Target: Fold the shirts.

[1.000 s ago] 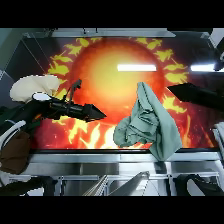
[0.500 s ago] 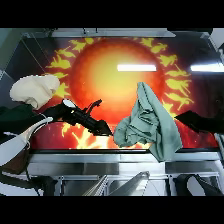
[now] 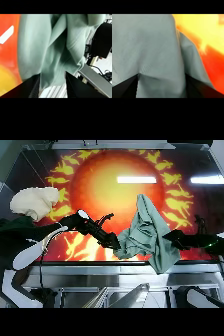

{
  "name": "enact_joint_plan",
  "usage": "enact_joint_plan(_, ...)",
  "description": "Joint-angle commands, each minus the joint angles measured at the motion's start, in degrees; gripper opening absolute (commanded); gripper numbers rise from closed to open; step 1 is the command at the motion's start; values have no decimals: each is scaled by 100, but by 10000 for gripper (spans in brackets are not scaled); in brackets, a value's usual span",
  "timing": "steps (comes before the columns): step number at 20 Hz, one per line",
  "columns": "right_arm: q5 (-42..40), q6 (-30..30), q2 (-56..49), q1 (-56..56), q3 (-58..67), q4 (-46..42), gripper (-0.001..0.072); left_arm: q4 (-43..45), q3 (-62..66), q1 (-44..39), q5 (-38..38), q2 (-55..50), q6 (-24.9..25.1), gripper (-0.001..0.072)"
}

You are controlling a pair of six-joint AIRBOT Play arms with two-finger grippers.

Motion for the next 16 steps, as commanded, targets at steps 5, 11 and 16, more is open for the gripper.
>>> enact_joint_plan(5, 260, -831, -278, 551, -11, 1440, 65, -170, 125, -90, -83, -186, -153, 20)
enact_joint_plan(11, 457, -841, -269, 560, -13, 1665, 20, -258, 125, 81, -236, 155, -92, 20)
enact_joint_plan(16, 514, -839, -269, 560, -13, 1663, 20, 354, 50, 1523, -820, 1209, -428, 12)
